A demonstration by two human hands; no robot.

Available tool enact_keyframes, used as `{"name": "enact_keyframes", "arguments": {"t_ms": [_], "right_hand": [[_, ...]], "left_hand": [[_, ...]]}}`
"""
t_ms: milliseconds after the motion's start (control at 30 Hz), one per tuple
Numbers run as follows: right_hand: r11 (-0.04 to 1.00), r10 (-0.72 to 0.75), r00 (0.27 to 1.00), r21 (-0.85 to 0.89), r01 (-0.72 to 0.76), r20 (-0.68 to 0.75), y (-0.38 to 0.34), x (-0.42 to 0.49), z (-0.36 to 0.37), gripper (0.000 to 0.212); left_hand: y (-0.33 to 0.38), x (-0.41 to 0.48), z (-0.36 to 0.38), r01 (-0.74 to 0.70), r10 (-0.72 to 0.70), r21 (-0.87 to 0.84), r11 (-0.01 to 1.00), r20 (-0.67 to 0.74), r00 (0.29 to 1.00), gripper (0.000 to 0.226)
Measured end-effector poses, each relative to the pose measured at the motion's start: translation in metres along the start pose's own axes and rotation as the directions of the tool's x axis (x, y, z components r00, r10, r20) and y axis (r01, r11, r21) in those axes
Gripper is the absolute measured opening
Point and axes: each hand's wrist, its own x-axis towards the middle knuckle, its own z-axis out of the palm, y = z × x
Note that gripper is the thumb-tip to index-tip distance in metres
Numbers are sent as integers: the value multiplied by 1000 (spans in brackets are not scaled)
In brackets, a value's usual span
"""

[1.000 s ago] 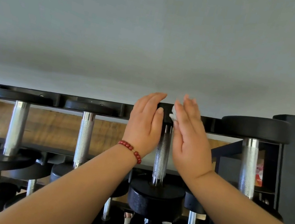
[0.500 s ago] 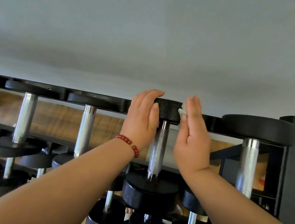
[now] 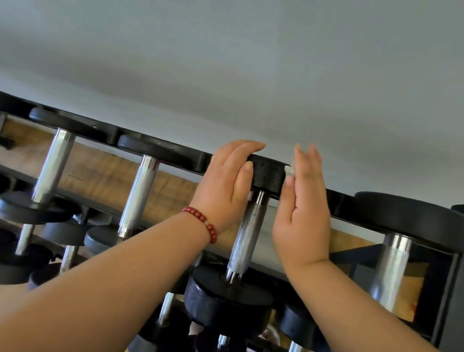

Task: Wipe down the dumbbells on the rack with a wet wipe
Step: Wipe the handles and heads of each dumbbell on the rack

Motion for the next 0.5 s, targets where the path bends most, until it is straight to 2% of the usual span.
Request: {"name": "enact_keyframes", "arguments": {"t_ms": [133, 267, 367, 500], "right_hand": [[993, -84, 996, -84, 86, 27, 2, -28, 8, 51], [944, -215, 975, -245, 222, 55, -7, -4, 8, 47], [872, -358, 922, -300, 387, 149, 1, 7, -1, 44], [803, -445, 868, -332, 495, 219, 15, -9, -11, 40]], "left_hand": [[-2, 0, -4, 16, -15, -31, 999, 47, 999, 50], [-10, 0, -15, 7, 6, -80, 997, 154, 988, 51], [-21, -3, -23, 93, -59, -163, 982, 202, 978, 51], [-33, -5, -32, 227, -157, -275, 934, 256, 954, 40]]}}
